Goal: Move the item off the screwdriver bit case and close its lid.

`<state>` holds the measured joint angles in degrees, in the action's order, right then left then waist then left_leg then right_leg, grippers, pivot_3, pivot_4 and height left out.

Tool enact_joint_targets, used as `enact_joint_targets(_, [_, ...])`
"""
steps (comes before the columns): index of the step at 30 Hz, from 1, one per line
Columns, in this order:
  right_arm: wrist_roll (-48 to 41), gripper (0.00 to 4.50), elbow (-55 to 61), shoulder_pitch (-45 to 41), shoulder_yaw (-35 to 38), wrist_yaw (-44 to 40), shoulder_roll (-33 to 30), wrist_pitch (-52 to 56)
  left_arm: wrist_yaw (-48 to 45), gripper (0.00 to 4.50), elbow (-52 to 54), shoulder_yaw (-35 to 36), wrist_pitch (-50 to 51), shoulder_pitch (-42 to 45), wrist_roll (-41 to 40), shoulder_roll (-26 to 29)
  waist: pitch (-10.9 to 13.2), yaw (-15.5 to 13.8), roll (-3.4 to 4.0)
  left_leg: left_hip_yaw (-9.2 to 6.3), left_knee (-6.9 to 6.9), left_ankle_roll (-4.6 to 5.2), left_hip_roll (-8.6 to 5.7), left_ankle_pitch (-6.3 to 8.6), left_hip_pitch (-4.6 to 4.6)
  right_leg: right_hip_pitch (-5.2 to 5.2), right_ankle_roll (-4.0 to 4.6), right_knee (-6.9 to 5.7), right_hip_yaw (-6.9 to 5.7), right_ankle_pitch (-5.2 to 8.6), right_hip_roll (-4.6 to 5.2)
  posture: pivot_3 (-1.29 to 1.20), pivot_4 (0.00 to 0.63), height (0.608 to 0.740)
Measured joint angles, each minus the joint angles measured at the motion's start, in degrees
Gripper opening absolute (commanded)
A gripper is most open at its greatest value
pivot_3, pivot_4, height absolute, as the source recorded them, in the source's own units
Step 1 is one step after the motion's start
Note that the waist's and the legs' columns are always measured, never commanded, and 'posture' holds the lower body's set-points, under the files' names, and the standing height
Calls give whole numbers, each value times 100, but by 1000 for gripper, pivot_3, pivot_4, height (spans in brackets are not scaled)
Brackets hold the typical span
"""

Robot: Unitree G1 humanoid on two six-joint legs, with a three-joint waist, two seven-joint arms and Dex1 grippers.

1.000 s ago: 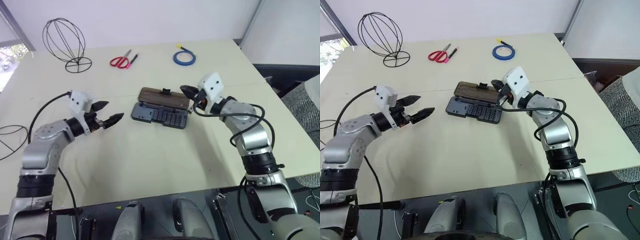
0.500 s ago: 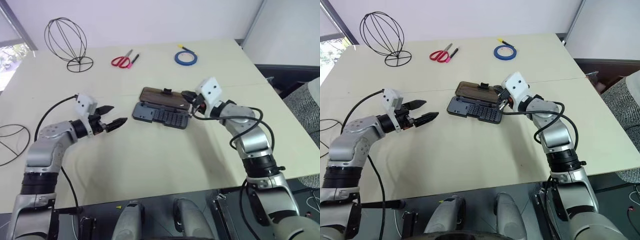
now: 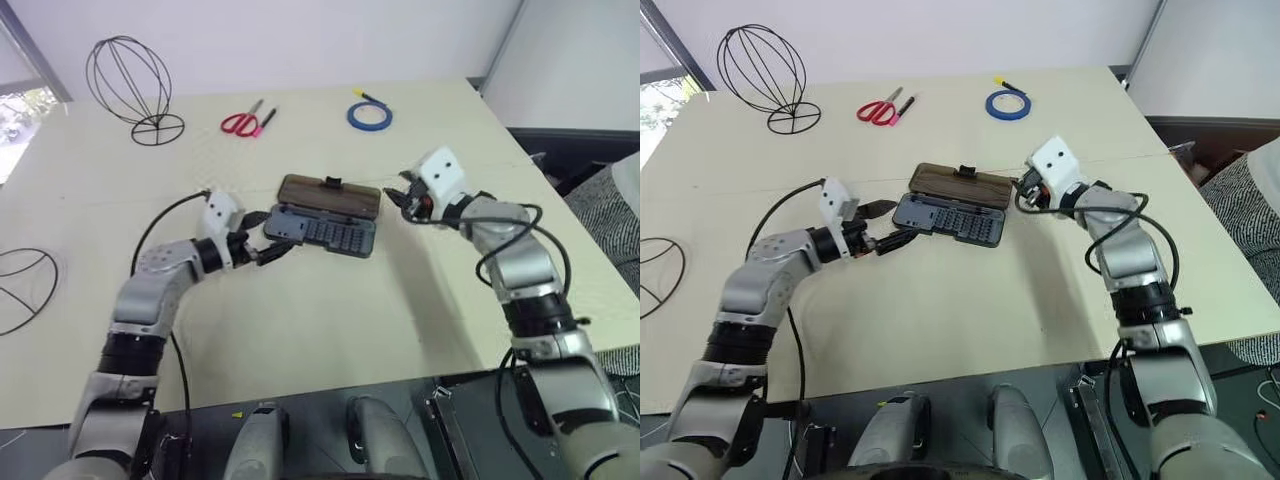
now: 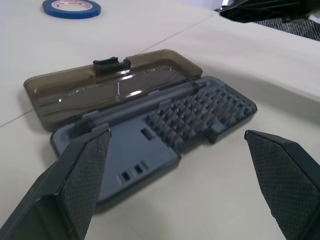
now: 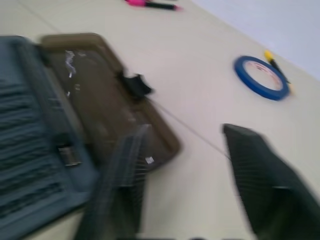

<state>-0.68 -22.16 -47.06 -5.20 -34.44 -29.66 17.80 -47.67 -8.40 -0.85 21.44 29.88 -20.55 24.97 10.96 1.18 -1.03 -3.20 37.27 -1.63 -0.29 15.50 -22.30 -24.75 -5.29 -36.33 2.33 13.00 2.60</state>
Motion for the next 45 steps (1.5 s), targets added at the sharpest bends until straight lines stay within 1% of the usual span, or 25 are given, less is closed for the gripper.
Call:
enact_joint_targets(1, [34, 4422, -373, -239, -6, -11, 36, -68, 7, 4500, -66, -16, -71, 66, 23, -58, 0, 4, 0, -1, -1, 0, 0, 0, 0, 0, 0, 0, 0, 0, 0, 0, 150, 740])
enact_joint_targets(5, [207, 4476, -2119, -1277, -9, 182, 384, -188, 51, 4500, -460, -28, -345, 300, 164, -215, 0, 31, 0, 1, -6, 0, 1, 0, 1, -2, 0, 0, 1, 0, 0, 0, 150, 740])
enact_joint_targets(7, [262, 4476, -3083, -1811, 39, 588, 641, -56, 82, 4500, -546, -35, -441, 307, 252, -259, 0, 64, 1, 1, -9, -2, 0, -1, -2, -6, 0, 1, 2, 0, 2, 0, 150, 740])
enact_joint_targets(9, [267, 4476, -3663, -2098, 127, 864, 867, 49, 114, 4500, -555, -39, -472, 307, 276, -269, 0, 95, 1, -1, -11, -4, 0, -2, -8, -11, 0, 1, 2, 0, 4, 0, 150, 740])
enact_joint_targets(14, [397, 4476, -4281, -2221, 54, 866, 1322, -178, 298, 4500, -520, 48, -566, 166, 363, -217, 1, 141, 2, -1, -12, -4, -1, -2, -9, -14, 0, -1, 3, -1, 6, 0, 150, 740])
enact_joint_targets(17, [424, 4476, -4571, -2262, 65, 882, 1464, -227, 407, 4500, -370, 118, -549, 62, 363, -181, 3, 141, 4, -1, -12, -4, -1, -2, -10, -17, 0, -4, 3, -1, 6, 0, 150, 740])
enact_joint_targets(25, [454, 4476, -4980, -2389, 150, 1013, 1536, -438, 640, 4500, -35, 245, -466, -105, 368, -23, 3, 137, 5, -2, -12, -5, -2, -2, -10, -17, 0, -5, 4, -1, 7, 0, 150, 740])
enact_joint_targets(28, [437, 3663, -5087, -2391, 258, 1167, 1583, -408, 699, 4500, 87, 245, -437, -154, 367, -23, 3, 141, 5, -2, -13, -5, -1, -2, -10, -18, 0, -5, 4, -1, 7, 0, 150, 740])
enact_joint_targets(29, [432, 3081, -5122, -2391, 301, 1220, 1585, -373, 718, 4500, 136, 245, -429, -189, 366, -22, 3, 141, 5, -2, -14, -5, -1, -2, -10, -18, 0, -5, 4, -1, 7, 0, 150, 740])
enact_joint_targets(30, [430, 2661, -5149, -2391, 343, 1263, 1584, -332, 730, 4500, 172, 245, -424, -228, 367, -20, 3, 140, 5, -2, -14, -5, -1, -2, -10, -18, 0, -5, 4, -1, 7, 0, 150, 740])
enact_joint_targets(35, [389, 36, -5147, -2425, 477, 1422, 1607, -217, 809, 4500, 197, 245, -418, -259, 377, 42, 3, 140, 5, -2, -14, -5, -1, -2, -9, -18, 0, -6, 4, -1, 6, 0, 150, 740])
enact_joint_targets(45, [407, 36, -4946, -2368, 492, 1313, 1613, -30, 860, 4500, 182, 252, -441, -228, 412, 171, 2, 147, 5, -2, -14, -5, -1, -3, -8, -16, 0, -6, 4, -1, 4, 0, 150, 740])
